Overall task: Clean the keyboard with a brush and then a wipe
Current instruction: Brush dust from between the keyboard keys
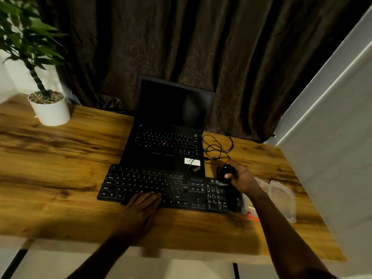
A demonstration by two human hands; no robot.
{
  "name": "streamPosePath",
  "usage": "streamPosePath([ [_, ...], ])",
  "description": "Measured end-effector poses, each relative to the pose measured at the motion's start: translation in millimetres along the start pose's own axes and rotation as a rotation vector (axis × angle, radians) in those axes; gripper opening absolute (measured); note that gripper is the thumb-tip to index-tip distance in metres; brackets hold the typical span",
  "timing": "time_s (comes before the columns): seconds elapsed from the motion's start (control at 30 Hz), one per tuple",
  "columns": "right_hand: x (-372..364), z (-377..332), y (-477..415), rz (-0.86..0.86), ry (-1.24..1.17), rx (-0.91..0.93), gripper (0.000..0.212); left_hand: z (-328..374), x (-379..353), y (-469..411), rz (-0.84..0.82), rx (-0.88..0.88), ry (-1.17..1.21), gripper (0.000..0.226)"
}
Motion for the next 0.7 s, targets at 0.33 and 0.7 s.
streamPosePath([
  [0.33,-16.6,-25.7,2.9,-0.015,-0.143,0.017,0.037,0.3,1.3,-1.9,-0.037,0.021,0.019,0.044],
  [0.7,-9.8,-4.1,6.4,-0.041,0.015,-0.048,0.045,0.9,3.0,-1.2,-0.035,0.022,0.032,0.046],
])
Point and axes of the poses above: each hand's wrist, its own y-axis away from the middle knuckle, its own x-axis out of the back of the hand, z = x × y, the point moved 4 cm from there along -y, towards the middle knuckle, and after that the axes turned 5 degrees about -x, right-handed, at the moved point
